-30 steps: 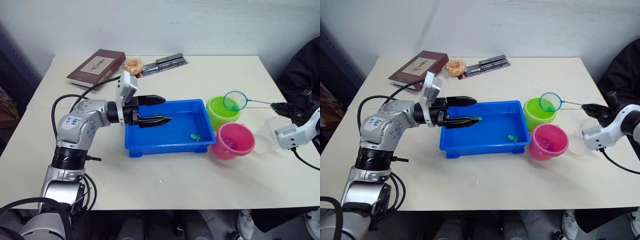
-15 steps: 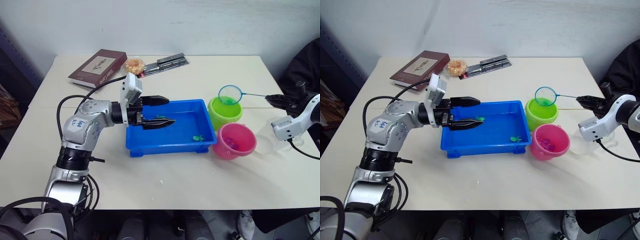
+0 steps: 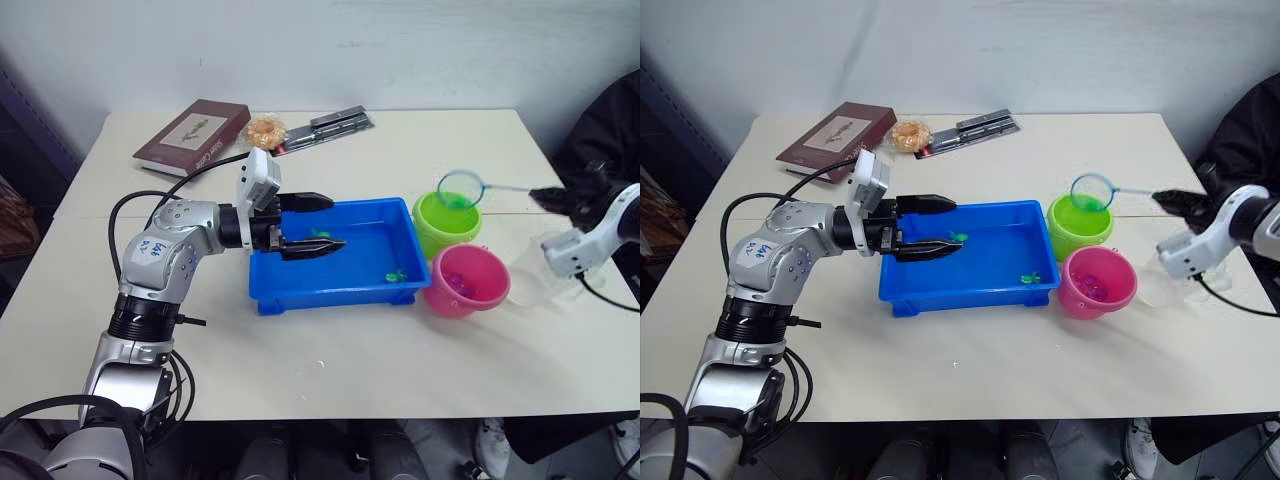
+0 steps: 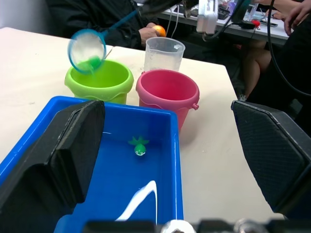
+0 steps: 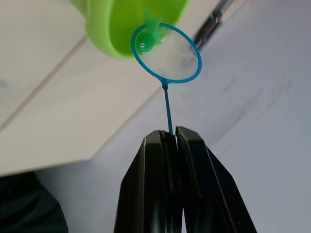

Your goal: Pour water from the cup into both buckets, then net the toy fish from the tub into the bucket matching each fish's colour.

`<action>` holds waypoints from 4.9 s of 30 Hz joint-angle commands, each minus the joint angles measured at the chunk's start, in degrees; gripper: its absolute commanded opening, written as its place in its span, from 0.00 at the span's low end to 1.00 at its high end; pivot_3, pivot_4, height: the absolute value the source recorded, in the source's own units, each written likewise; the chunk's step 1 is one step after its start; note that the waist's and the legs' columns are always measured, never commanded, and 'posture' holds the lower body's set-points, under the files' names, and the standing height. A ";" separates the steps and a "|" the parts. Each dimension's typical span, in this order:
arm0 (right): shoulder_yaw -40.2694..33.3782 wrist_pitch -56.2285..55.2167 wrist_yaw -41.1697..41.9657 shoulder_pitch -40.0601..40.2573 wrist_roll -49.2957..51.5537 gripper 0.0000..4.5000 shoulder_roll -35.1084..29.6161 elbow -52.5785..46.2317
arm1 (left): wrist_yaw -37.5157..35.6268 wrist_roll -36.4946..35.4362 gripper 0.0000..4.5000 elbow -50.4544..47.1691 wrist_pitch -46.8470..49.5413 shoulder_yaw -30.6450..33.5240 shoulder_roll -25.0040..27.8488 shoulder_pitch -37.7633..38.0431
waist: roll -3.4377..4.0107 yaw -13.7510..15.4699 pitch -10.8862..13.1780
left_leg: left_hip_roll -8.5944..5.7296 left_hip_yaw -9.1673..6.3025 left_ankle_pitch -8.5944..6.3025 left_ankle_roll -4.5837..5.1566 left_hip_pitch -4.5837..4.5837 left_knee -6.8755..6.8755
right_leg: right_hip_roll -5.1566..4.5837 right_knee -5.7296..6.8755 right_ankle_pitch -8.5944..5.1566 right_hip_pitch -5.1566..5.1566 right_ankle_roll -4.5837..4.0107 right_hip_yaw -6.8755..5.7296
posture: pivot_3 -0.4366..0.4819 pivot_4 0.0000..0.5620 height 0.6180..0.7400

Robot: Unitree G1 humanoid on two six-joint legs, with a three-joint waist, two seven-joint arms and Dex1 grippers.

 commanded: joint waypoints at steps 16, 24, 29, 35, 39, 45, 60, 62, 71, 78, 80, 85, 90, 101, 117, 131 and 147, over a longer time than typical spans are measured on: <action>-2.97 -0.28 15.75 -2.79 25.43 0.00 0.92 3.87 | -2.47 1.75 0.99 0.76 -2.33 -0.86 1.73 -1.15 | 0.18 -0.21 0.01 | -0.03 0.04 0.02 0.04 0.00 -0.04 | 0.04 0.00 0.03 -0.01 0.04 0.01 | 0.48 0.27 1.00; 4.73 -12.88 27.26 -15.99 26.11 0.00 8.08 4.75 | -4.06 3.91 0.99 -2.32 -2.98 -2.88 4.53 4.42 | 0.19 -1.49 0.00 | -0.03 0.01 0.02 0.05 0.02 0.00 | -0.01 -0.04 0.04 0.00 0.04 0.03 | 0.48 0.27 1.00; 10.80 -19.41 22.92 -26.93 12.26 0.00 16.21 13.66 | -2.75 3.11 0.99 -5.27 -0.60 -2.53 5.13 5.56 | 0.19 -1.37 0.00 | -0.04 0.04 0.02 0.05 0.00 -0.01 | -0.04 0.05 0.04 -0.04 0.02 0.06 | 0.48 0.27 1.00; 19.44 -24.39 8.62 -36.07 -7.23 0.00 20.45 20.27 | -1.09 2.06 0.99 -8.92 2.29 -1.51 5.91 7.63 | 0.19 -1.17 0.00 | -0.07 -0.06 0.02 0.05 -0.15 -0.02 | -0.10 -0.02 0.03 -0.11 0.01 -0.03 | 0.48 0.27 1.00; 26.96 -26.47 -2.51 -41.46 -18.97 0.00 21.51 22.14 | -0.50 1.71 0.99 -11.14 3.26 -0.83 6.81 9.43 | 0.19 -1.37 0.00 | -0.05 -0.02 0.02 0.04 -0.15 -0.05 | -0.08 0.02 0.02 -0.17 -0.01 0.00 | 0.48 0.27 1.00; 38.13 -26.25 -16.72 -47.61 -30.81 0.00 24.73 25.28 | 0.50 0.70 0.99 -12.22 4.84 -0.03 7.27 9.45 | 0.19 -1.46 0.00 | -0.04 0.02 0.03 -0.02 -0.12 -0.05 | -0.05 0.17 -0.04 -0.25 -0.11 0.02 | 0.48 0.27 1.00; 37.65 -39.92 4.42 -52.62 -11.33 0.00 30.47 44.78 | 0.19 0.13 0.99 -10.69 6.40 -1.17 5.81 5.56 | 0.20 -1.85 0.00 | -0.03 0.05 0.04 -0.02 -0.12 -0.07 | 0.02 0.20 -0.04 -0.29 -0.12 0.00 | 0.48 0.27 1.00; 36.83 -39.44 8.91 -52.87 -8.22 0.00 30.21 45.36 | 0.11 0.07 0.99 -10.37 6.38 -1.23 5.49 5.38 | 0.20 -1.91 0.00 | -0.01 0.05 0.04 -0.02 -0.12 -0.07 | 0.01 0.20 -0.04 -0.28 -0.12 0.01 | 0.48 0.27 1.00; 31.96 -35.11 28.93 -46.20 7.02 0.00 28.16 46.81 | -0.43 0.73 0.99 -9.43 5.68 -1.65 5.21 5.18 | 0.20 -1.50 0.01 | 0.02 0.00 0.03 -0.02 -0.12 -0.04 | -0.05 0.19 -0.04 -0.24 -0.12 -0.03 | 0.48 0.27 1.00; 29.69 -31.59 44.83 -40.80 23.29 0.00 26.48 41.66 | -2.87 1.53 0.99 -7.11 3.72 -0.88 8.53 5.39 | 0.20 -1.34 0.01 | -0.01 -0.06 0.04 -0.02 -0.11 0.00 | -0.08 0.18 -0.04 -0.18 -0.11 -0.08 | 0.48 0.27 1.00; 28.96 -26.28 52.81 -36.83 33.51 0.00 25.01 36.79 | -3.81 1.54 0.99 -6.93 3.24 -0.92 9.49 5.47 | 0.20 -1.26 0.01 | -0.02 -0.12 0.04 -0.02 -0.12 0.02 | -0.10 0.16 -0.04 -0.15 -0.11 -0.12 | 0.48 0.27 1.00; 24.55 -1.57 72.45 -22.35 58.06 0.00 17.99 13.67 | -3.86 1.15 0.99 -7.54 3.30 -0.33 10.47 5.77 | 0.22 -0.63 0.02 | -0.03 -0.48 0.03 -0.01 -0.19 0.18 | -0.22 0.07 -0.03 0.02 -0.10 -0.37 | 0.48 0.27 1.00; 16.59 21.51 75.74 -14.78 64.31 0.00 16.63 1.58 | -3.79 0.97 0.99 -8.00 3.33 0.09 10.91 6.26 | 0.22 0.15 0.02 | -0.02 -0.52 0.00 -0.02 -0.20 0.30 | -0.22 0.12 -0.03 0.04 -0.11 -0.43 | 0.48 0.27 1.00; 1.40 60.70 68.51 0.67 71.41 0.00 20.09 -14.97 | -3.20 0.45 0.99 -7.89 3.91 1.69 11.56 7.27 | 0.22 0.29 0.02 | -0.02 -0.53 -0.02 -0.01 -0.23 0.31 | -0.22 0.12 -0.04 0.03 -0.11 -0.47 | 0.48 0.27 1.00; 4.44 42.86 61.16 0.83 52.03 0.00 28.27 -18.92 | -8.83 2.41 0.99 -3.17 -0.23 3.97 21.64 11.11 | 0.21 -0.07 0.02 | 0.00 -0.40 -0.04 -0.03 -0.18 0.27 | -0.08 0.15 -0.04 -0.02 -0.12 -0.35 | 0.48 0.27 1.00; -1.50 67.67 63.14 1.25 63.77 0.00 35.61 -26.25 | -6.65 -0.07 0.99 -6.42 3.97 6.98 22.03 12.37 | 0.20 0.11 0.01 | -0.02 -0.46 -0.09 0.09 -0.25 0.29 | -0.15 0.10 -0.02 -0.03 -0.08 -0.39 | 0.48 0.27 1.00; -32.05 78.37 51.17 27.55 73.62 0.00 27.72 -44.46 | -3.25 -2.31 0.99 2.20 4.88 4.38 7.47 -2.33 | 0.16 1.82 -0.01 | -0.14 -0.41 -0.10 0.13 -0.24 0.29 | 0.03 0.10 0.01 0.03 -0.03 -0.40 | 0.48 0.27 1.00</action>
